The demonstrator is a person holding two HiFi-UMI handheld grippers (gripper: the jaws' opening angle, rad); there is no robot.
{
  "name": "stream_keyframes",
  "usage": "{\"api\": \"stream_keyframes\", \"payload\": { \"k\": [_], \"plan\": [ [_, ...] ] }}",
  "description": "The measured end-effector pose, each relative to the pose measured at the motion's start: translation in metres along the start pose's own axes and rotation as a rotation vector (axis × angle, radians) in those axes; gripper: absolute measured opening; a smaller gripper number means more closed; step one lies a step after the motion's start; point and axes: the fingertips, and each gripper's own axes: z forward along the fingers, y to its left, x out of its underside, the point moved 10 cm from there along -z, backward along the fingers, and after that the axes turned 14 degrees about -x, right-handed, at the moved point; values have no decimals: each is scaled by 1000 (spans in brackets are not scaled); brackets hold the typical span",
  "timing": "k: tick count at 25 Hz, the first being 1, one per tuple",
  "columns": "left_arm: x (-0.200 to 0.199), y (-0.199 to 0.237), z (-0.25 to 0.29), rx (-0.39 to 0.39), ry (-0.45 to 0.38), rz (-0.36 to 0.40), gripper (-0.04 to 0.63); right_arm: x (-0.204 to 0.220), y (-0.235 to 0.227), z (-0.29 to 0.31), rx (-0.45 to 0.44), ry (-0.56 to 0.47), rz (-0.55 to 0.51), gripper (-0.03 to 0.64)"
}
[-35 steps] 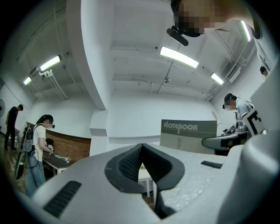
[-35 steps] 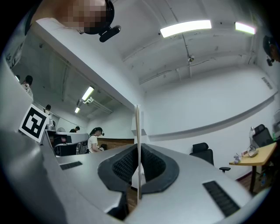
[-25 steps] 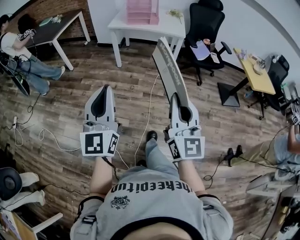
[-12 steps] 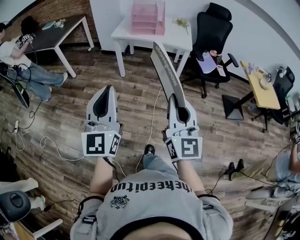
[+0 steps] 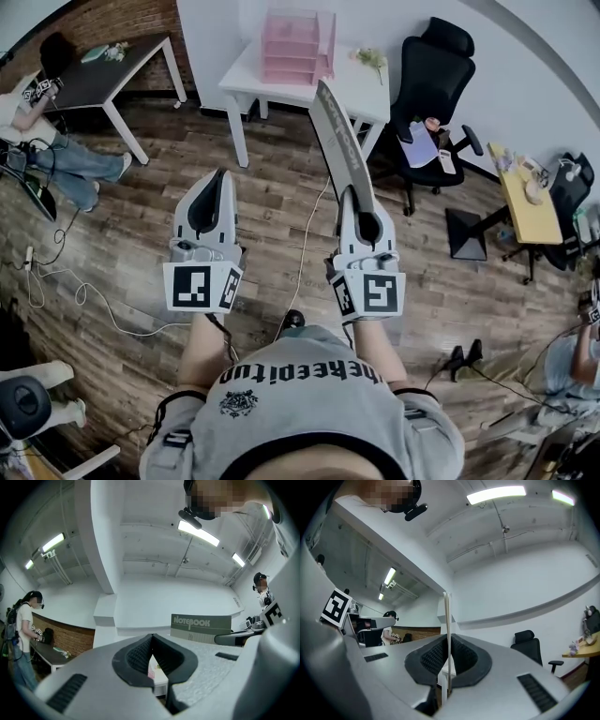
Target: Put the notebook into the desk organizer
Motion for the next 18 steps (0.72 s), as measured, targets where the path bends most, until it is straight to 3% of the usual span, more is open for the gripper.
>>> {"api": "stream_keyframes", "payload": {
  "k": [11,18],
  "plan": [
    [30,5,64,-59,4,0,5,28,-48,61,-40,-3,17,9],
    [47,14,96,-51,13,-4,5,44,-60,91,-43,6,24,9]
  ]
}}
